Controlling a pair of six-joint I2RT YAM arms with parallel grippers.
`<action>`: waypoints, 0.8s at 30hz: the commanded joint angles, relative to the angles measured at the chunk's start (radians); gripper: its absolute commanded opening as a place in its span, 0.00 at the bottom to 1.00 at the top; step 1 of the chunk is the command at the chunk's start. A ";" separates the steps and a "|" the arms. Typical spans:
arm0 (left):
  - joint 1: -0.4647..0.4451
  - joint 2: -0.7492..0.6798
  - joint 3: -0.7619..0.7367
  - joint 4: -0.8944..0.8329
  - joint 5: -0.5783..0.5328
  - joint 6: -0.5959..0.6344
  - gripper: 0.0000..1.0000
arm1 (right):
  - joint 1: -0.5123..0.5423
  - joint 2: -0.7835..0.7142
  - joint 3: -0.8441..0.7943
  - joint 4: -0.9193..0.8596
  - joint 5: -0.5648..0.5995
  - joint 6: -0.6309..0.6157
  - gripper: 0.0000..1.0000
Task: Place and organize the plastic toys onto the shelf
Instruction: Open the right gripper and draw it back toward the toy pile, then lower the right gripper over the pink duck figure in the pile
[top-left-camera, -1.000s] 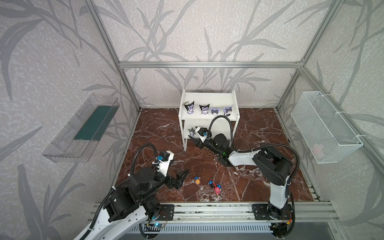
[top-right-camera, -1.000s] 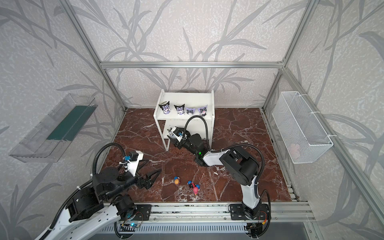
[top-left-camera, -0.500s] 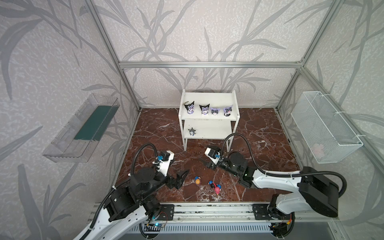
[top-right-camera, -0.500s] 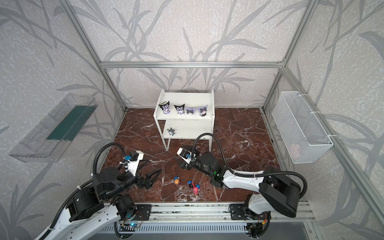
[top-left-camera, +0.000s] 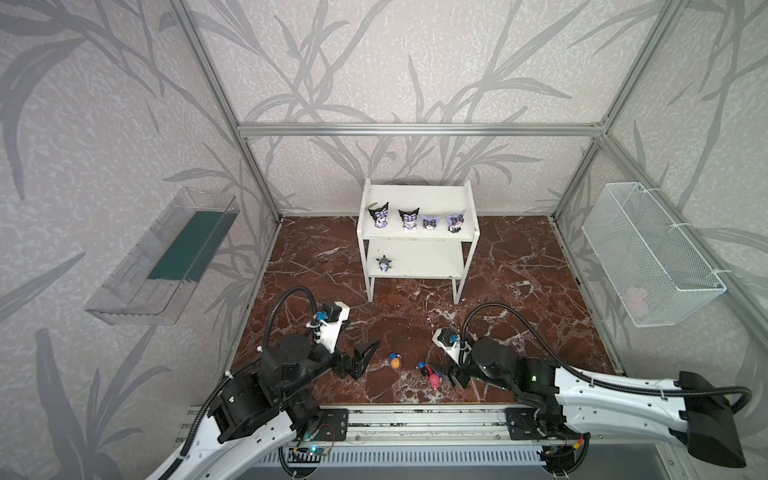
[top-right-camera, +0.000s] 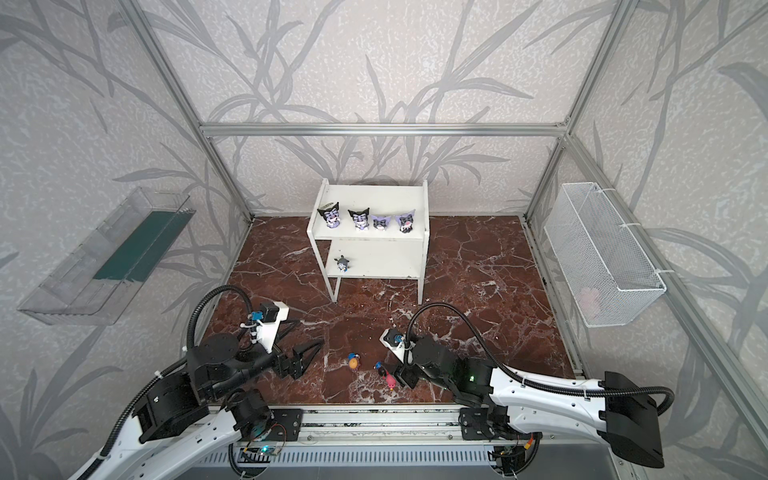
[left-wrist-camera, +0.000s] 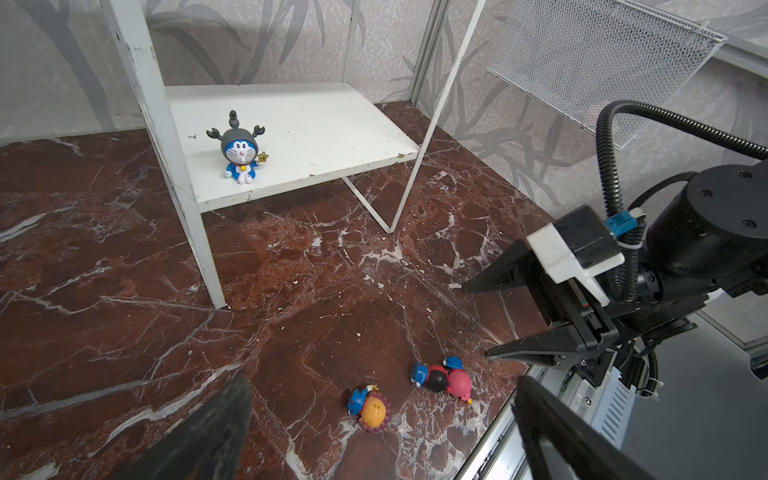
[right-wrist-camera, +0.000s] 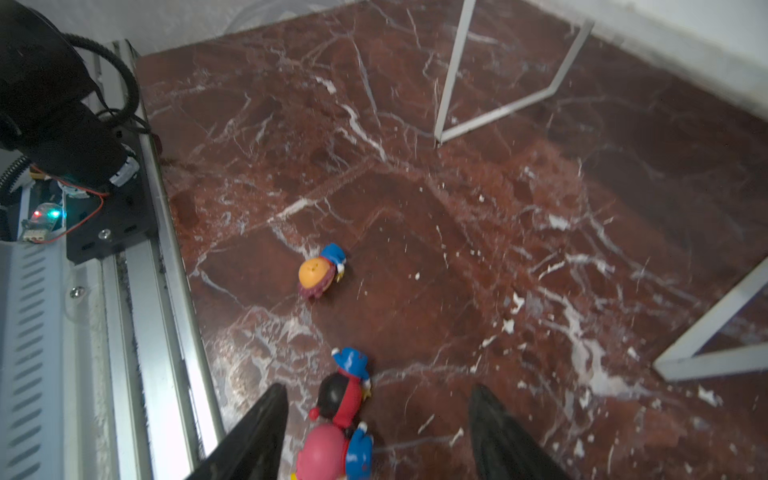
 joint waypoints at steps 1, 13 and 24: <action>-0.004 0.024 -0.007 0.015 0.022 0.012 1.00 | 0.009 -0.009 -0.004 -0.225 -0.077 0.186 0.69; -0.005 0.032 -0.010 0.021 0.040 0.010 1.00 | 0.009 0.277 0.065 -0.176 -0.327 0.314 0.68; -0.004 0.025 -0.007 0.016 0.036 0.008 1.00 | -0.004 0.543 0.287 -0.067 -0.326 0.223 0.69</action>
